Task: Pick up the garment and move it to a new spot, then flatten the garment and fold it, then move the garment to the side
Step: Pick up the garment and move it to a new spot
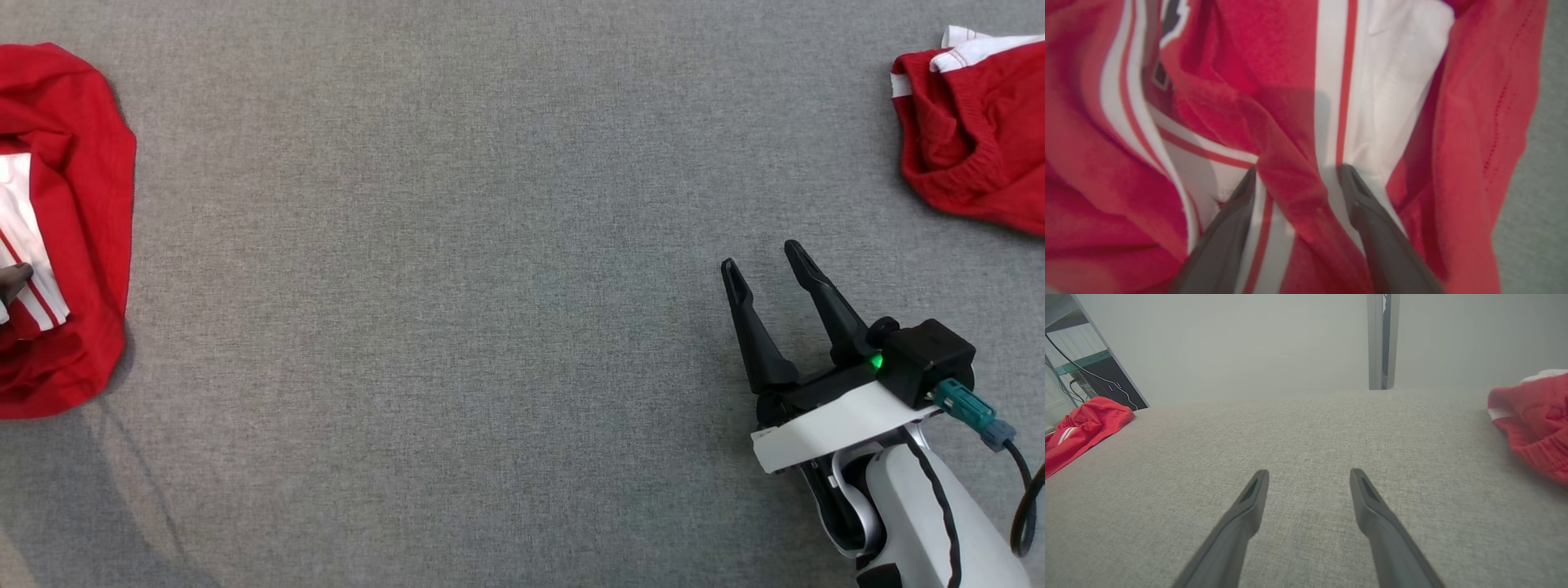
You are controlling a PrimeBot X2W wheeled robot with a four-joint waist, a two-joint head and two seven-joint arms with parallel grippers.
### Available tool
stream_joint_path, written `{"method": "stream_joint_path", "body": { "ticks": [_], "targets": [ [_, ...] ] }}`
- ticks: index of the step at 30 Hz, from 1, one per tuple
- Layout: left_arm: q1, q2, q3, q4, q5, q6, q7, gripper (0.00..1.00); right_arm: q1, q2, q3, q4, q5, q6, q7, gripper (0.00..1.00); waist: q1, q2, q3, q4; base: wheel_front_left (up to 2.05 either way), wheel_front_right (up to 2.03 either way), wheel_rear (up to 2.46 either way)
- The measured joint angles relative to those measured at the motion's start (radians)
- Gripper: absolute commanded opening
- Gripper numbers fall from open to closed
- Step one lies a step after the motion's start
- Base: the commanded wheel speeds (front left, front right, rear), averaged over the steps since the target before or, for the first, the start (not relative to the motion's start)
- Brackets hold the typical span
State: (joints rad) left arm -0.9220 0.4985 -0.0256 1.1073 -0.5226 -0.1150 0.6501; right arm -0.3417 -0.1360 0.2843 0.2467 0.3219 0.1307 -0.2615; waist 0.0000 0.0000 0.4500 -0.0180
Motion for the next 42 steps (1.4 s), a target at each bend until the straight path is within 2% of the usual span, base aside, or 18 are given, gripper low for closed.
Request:
{"method": "stream_joint_path", "body": {
  "ticks": [2,4,5,6,17,20,25,29,34,42],
  "targets": [
    [-0.008,0.0,-0.002,0.006,-0.008,-0.003,0.017,0.76,-0.002,0.0,0.003,0.002,0.0,0.0,0.0,1.0,0.0,0.0,0.003,0.001,0.0,0.0,0.0],
    [-0.01,-0.001,-0.005,0.007,-0.012,-0.006,0.02,0.49,-0.004,-0.001,0.004,0.005,0.0,0.0,0.0,1.0,0.0,0.0,0.005,0.003,0.0,0.0,0.0],
    [-0.011,-0.002,-0.007,0.008,-0.015,-0.006,0.02,0.31,-0.005,-0.001,0.005,0.006,0.0,0.0,0.0,1.0,0.0,0.0,0.005,0.004,0.0,0.0,0.0],
    [-0.012,-0.002,-0.008,0.009,-0.016,-0.007,0.02,0.0,-0.007,-0.001,0.004,0.008,0.0,0.0,0.0,1.0,0.0,0.0,0.004,0.005,0.0,0.0,0.0],
    [0.003,-0.017,-0.053,-0.014,-0.037,-0.012,-0.017,0.0,0.01,0.006,0.011,0.028,0.006,0.0,0.0,1.0,0.0001,0.0,-0.06,0.015,0.0,0.0,0.0],
    [0.011,-0.013,-0.095,-0.089,-0.063,-0.015,-0.016,0.0,0.025,0.007,0.013,0.032,0.012,0.0,0.0,1.0,0.0,0.0,-0.089,0.021,0.0,0.0,0.0],
    [0.036,0.026,-0.183,-0.227,-0.124,-0.015,0.008,0.0,0.039,0.015,0.012,0.035,0.022,0.0,0.0,1.0,0.0,0.0,-0.141,0.028,0.0,0.0,0.0],
    [0.065,0.024,-0.241,-0.345,-0.228,-0.015,0.041,0.0,0.046,0.026,0.014,0.042,0.032,0.0,0.0,1.0,0.0001,0.0,-0.184,0.029,0.0,0.0,0.0],
    [0.1,0.048,-0.318,-0.489,-0.295,-0.015,0.064,0.0,0.065,0.035,0.009,0.045,0.041,0.0,0.0,1.0,0.0001,0.0,-0.233,0.015,0.0,0.0,0.0],
    [0.163,0.013,-0.392,-0.63,-0.389,-0.015,0.077,0.0,0.096,0.036,-0.012,0.052,0.044,0.0,0.0,1.0,0.0,0.0,-0.284,-0.039,0.0,0.0,0.0]
  ]
}}
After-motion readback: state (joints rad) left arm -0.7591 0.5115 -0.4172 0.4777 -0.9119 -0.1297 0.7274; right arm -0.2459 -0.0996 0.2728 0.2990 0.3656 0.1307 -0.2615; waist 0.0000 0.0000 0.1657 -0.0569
